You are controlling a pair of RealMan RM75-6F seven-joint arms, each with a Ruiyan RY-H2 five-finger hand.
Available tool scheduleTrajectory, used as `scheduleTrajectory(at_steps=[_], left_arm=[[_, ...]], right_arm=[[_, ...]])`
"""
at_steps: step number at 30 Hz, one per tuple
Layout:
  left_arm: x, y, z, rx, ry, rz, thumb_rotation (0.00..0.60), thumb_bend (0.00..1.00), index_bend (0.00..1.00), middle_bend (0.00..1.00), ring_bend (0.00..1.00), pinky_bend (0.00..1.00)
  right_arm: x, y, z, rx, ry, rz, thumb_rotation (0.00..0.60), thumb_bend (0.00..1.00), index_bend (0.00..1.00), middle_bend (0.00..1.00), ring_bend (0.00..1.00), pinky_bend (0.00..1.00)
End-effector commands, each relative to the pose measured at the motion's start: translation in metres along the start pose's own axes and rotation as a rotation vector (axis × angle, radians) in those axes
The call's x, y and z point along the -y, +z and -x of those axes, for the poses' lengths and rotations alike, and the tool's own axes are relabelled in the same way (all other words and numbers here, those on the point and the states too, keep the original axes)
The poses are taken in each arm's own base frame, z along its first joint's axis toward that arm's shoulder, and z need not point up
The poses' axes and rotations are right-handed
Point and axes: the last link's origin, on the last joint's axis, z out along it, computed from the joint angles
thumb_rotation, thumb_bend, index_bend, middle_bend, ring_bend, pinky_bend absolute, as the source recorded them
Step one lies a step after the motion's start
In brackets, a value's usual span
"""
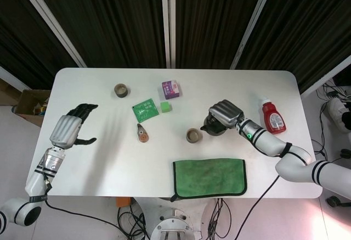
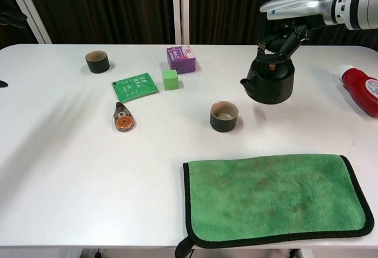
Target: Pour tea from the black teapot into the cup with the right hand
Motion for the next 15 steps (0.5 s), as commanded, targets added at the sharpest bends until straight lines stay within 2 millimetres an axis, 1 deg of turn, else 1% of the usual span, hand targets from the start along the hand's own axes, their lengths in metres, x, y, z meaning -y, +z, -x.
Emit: scheduleTrajectory(at_steps=[1, 6, 15], left_arm=[[0.000, 0.000, 0.000, -0.001, -0.001, 0.000, 0.600, 0.00, 0.14, 0.14, 0.11, 0.28], [0.000, 0.001, -0.002, -0.007, -0.004, 0.000, 0.600, 0.00, 0.14, 0.14, 0.11, 0.28], [-0.001, 0.005, -0.004, -0.011, -0.006, 0.005, 0.600, 0.00, 0.14, 0.14, 0.11, 0.27]], right_arm=[[0.000, 0.003, 0.002, 0.011, -0.016, -0.001, 0.536, 0.69, 1.00, 1.00, 0.88, 0.57], [0.003, 0.010, 0.004, 0.030, -0.056, -0.014, 0.544, 0.69, 1.00, 1.00, 0.88, 0.57], [0.012, 0.019, 0.001, 0.049, -0.149, -0.043, 0.550, 0.69, 1.00, 1.00, 0.88, 0.58]])
